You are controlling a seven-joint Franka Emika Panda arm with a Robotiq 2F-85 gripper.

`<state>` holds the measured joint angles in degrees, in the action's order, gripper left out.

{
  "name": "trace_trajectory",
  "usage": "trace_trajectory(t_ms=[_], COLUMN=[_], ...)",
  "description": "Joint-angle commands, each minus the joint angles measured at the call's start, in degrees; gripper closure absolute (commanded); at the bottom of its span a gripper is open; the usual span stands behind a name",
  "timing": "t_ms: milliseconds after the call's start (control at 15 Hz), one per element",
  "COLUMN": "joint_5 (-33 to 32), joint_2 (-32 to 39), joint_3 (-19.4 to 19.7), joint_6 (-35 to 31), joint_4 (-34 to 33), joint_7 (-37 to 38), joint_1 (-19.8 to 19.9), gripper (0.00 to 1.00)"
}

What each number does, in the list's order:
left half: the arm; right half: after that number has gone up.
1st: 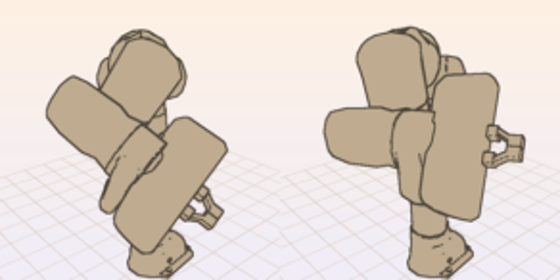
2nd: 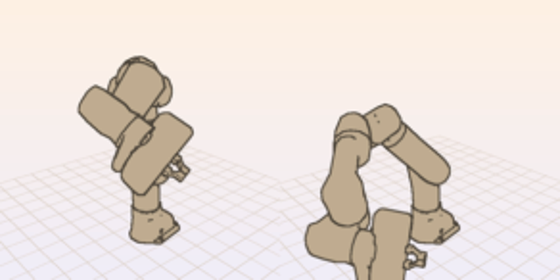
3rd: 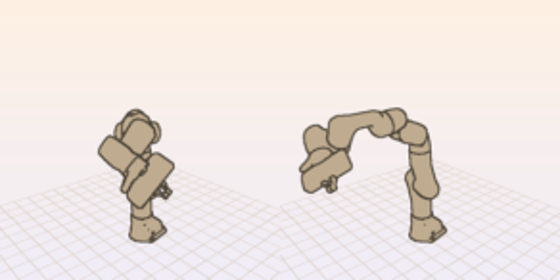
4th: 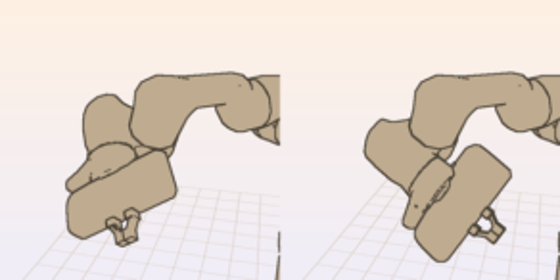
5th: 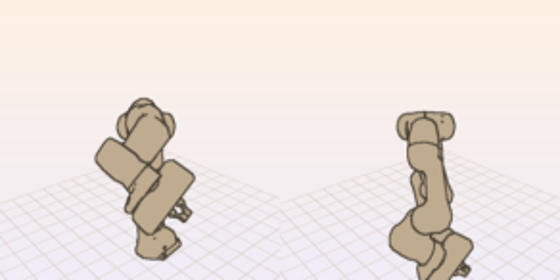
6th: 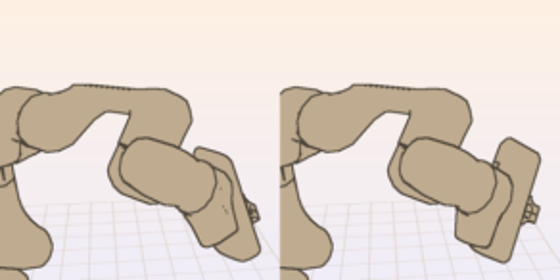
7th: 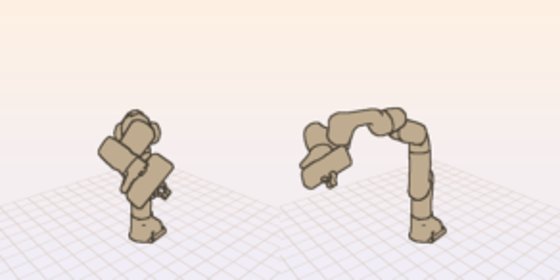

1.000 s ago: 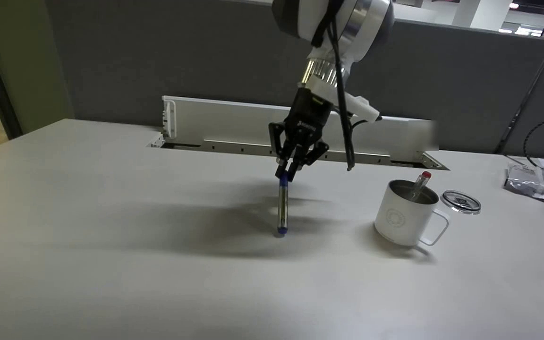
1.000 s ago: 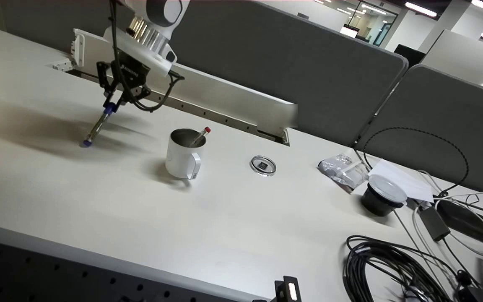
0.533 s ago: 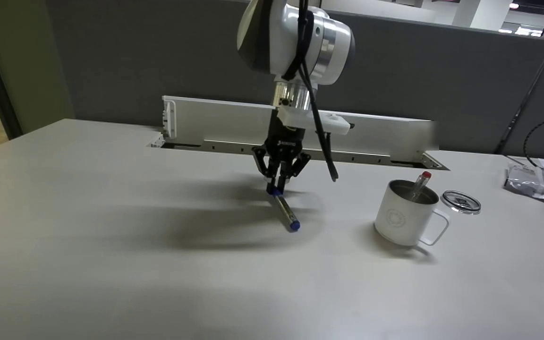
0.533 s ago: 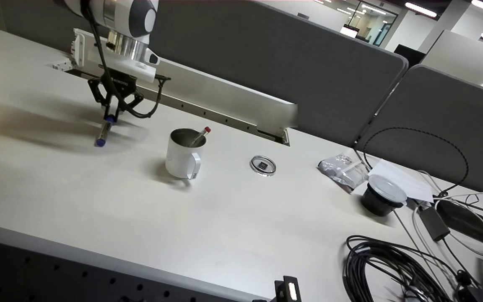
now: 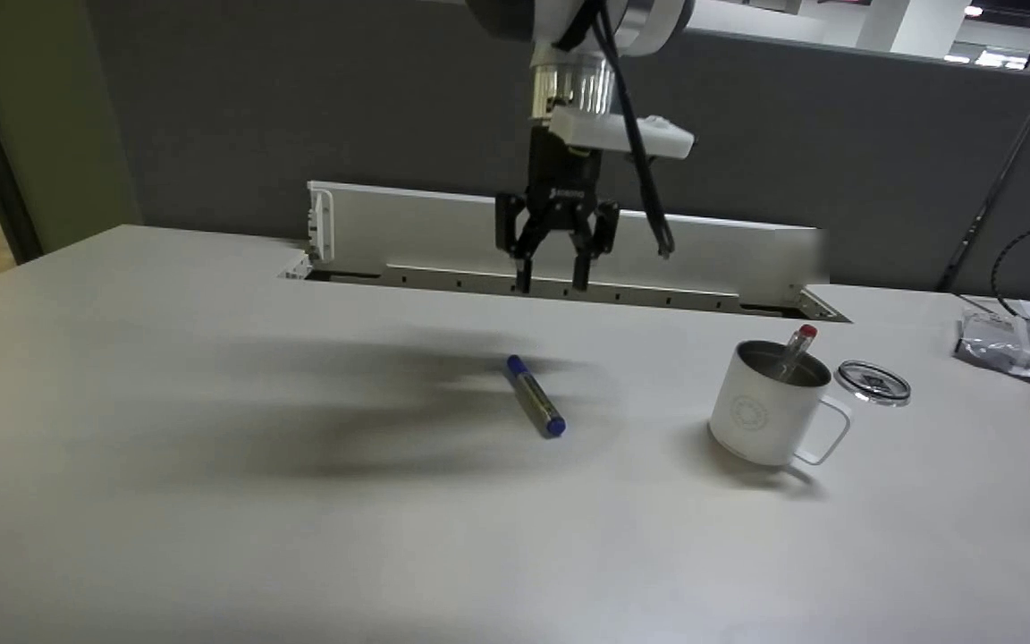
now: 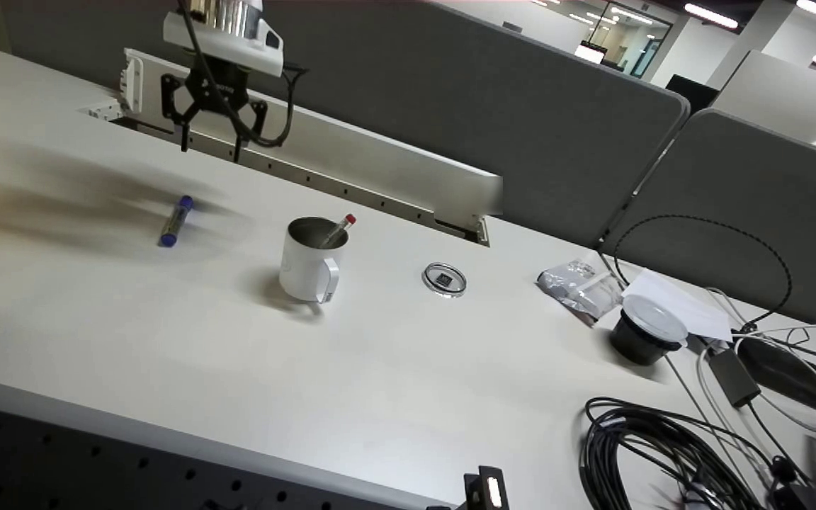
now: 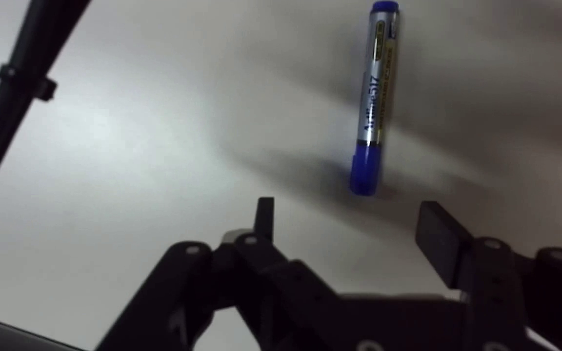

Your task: Take the blue marker from the cup and put it on the table

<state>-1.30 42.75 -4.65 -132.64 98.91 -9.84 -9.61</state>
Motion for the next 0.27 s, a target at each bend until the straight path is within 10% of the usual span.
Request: trace_trajectory(t_ms=[0,200], joint_5=[-3.5,-2.9], joint_2=[-10.2,-8.1], joint_3=[1.4,0.4], joint_6=[4.8,4.6], joint_4=[7.5,4.9], joint_7=[1.7,0.4], joint_1=[0.9,1.8], gripper=[0.0,0.0])
